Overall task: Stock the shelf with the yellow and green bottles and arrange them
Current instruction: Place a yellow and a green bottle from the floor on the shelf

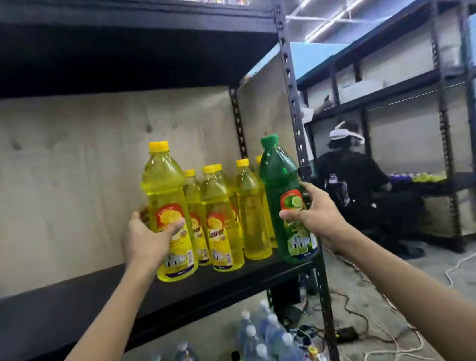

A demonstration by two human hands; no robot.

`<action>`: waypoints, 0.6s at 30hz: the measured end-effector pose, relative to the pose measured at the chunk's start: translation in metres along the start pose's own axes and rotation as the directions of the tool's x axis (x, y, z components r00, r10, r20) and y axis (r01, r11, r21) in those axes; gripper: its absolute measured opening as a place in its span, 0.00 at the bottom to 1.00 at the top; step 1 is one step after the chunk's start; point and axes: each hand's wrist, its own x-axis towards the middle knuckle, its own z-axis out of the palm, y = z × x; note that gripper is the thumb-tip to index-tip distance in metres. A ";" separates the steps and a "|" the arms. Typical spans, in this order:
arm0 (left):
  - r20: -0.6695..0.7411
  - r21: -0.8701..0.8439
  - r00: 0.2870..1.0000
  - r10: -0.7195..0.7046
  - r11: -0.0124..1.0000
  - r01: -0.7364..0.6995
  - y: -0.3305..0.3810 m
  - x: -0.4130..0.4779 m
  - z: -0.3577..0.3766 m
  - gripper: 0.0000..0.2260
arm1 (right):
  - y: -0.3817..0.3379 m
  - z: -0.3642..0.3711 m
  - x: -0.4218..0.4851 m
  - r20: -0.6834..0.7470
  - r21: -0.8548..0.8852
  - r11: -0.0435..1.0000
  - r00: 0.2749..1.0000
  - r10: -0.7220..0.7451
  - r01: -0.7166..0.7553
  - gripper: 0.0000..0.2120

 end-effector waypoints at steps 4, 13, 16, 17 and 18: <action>-0.039 -0.022 0.998 -0.048 0.999 0.047 -0.021 0.038 0.021 0.34 | 0.007 0.013 0.033 0.086 0.020 0.999 0.996 0.029 -0.031 0.39; -0.003 -0.019 0.997 -0.083 0.996 0.083 -0.055 0.074 0.057 0.36 | 0.061 0.034 0.074 0.122 0.110 0.992 0.991 0.056 -0.069 0.37; 0.014 0.006 0.997 -0.082 0.997 0.082 -0.063 0.075 0.067 0.35 | 0.074 0.033 0.076 0.103 0.167 0.982 0.992 0.073 -0.090 0.35; 0.019 0.018 0.997 -0.078 0.997 0.078 -0.065 0.076 0.070 0.35 | 0.076 0.034 0.076 0.095 0.189 0.977 0.992 0.079 -0.096 0.35; 0.024 0.030 0.997 -0.073 0.997 0.072 -0.067 0.077 0.072 0.35 | 0.079 0.035 0.077 0.089 0.207 0.974 0.993 0.079 -0.096 0.35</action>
